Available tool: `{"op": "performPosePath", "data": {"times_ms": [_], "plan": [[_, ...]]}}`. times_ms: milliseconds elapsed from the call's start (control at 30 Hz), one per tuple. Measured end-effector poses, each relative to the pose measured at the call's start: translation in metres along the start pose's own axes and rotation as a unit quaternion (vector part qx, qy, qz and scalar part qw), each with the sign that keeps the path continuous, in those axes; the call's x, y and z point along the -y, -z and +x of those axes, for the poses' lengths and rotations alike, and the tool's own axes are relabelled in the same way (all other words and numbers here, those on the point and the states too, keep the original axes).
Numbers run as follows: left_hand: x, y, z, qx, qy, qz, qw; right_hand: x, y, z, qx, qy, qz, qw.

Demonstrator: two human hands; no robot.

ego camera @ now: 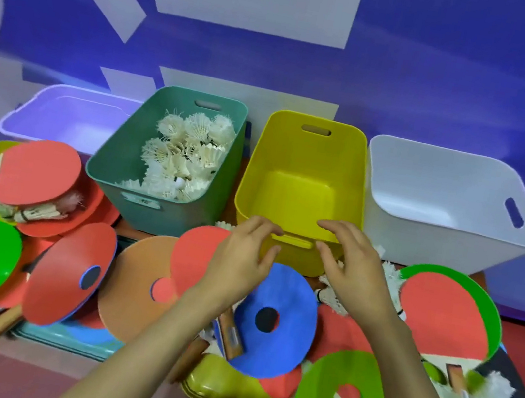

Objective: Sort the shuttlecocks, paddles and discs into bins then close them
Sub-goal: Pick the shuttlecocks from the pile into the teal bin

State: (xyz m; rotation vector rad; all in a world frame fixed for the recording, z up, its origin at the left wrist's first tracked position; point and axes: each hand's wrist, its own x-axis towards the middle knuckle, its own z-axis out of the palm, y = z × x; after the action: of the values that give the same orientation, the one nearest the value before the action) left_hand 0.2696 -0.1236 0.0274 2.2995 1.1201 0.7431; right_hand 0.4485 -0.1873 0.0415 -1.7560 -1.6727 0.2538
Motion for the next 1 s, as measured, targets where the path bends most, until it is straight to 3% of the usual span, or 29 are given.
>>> {"op": "performPosePath", "data": {"times_ms": [200, 300, 500, 633, 767, 900, 1000], "plan": [[-0.038, -0.068, 0.002, 0.107, 0.013, 0.011, 0.994, -0.059, 0.024, -0.029, -0.020, -0.090, -0.027, 0.995], [-0.045, -0.102, 0.005, 0.199, 0.030, 0.033, 0.979, -0.091, 0.023, -0.034, 0.047, -0.166, -0.073, 0.982], [-0.048, -0.137, 0.017, 0.293, -0.081, 0.160, 0.939, -0.121, 0.012, -0.028, 0.126, -0.186, -0.111, 0.968], [-0.048, -0.146, 0.027, 0.309, -0.110, 0.224, 0.918, -0.129, 0.010, -0.012, 0.100, -0.189, -0.114, 0.970], [-0.044, -0.152, 0.030, 0.322, -0.106, 0.266, 0.902, -0.139, 0.014, -0.002, 0.160, -0.216, -0.125, 0.955], [-0.043, -0.145, 0.034, 0.297, -0.085, 0.246, 0.919, -0.147, 0.024, -0.002, 0.199, -0.214, -0.108, 0.950], [-0.041, -0.132, 0.029, 0.233, -0.068, 0.179, 0.953, -0.141, 0.032, -0.002, 0.167, -0.204, -0.087, 0.961]]}}
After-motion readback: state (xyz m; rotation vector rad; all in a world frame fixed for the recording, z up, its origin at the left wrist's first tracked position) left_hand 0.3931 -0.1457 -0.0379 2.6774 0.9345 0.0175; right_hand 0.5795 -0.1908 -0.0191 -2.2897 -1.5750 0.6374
